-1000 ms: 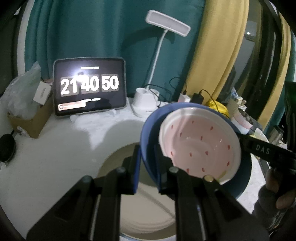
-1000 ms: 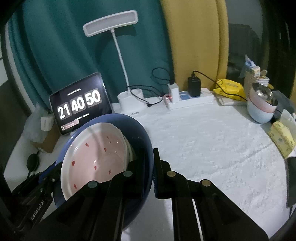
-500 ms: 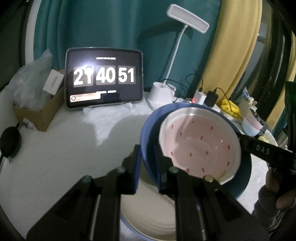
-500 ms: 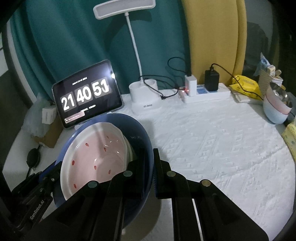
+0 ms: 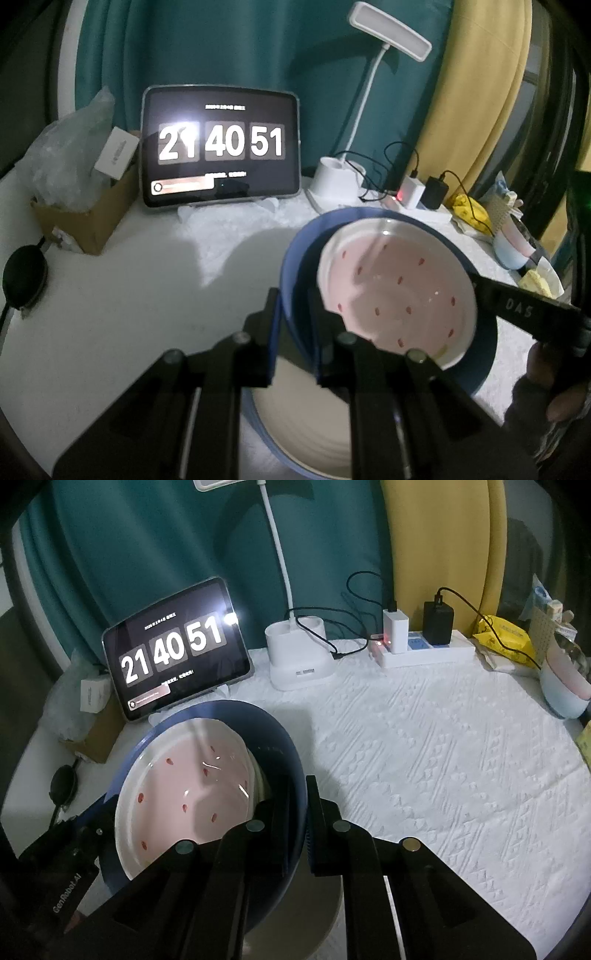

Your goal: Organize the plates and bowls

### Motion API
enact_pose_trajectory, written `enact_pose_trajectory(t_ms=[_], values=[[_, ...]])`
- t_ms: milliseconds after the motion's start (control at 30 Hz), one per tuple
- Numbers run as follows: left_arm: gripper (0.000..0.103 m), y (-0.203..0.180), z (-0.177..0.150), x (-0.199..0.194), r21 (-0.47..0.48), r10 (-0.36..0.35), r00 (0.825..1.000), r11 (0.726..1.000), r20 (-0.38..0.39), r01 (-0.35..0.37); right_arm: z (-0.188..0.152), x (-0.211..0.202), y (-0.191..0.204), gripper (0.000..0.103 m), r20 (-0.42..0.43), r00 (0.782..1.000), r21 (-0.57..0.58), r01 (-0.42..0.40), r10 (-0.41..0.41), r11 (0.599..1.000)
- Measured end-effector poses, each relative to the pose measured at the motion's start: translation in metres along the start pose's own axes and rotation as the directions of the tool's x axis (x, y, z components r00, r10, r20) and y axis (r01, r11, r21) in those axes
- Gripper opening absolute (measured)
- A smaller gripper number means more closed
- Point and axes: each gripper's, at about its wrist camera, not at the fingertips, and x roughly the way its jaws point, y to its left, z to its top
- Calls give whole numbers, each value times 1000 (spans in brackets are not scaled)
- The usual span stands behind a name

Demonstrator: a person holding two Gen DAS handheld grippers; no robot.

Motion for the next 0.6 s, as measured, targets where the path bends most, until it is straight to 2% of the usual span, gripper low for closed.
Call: enact_pose_trajectory(t_ms=[600], values=[[14, -11, 4, 2, 53, 29, 1000, 998, -10, -29, -2, 2, -6, 11, 1, 1000, 6, 11, -11, 1000]])
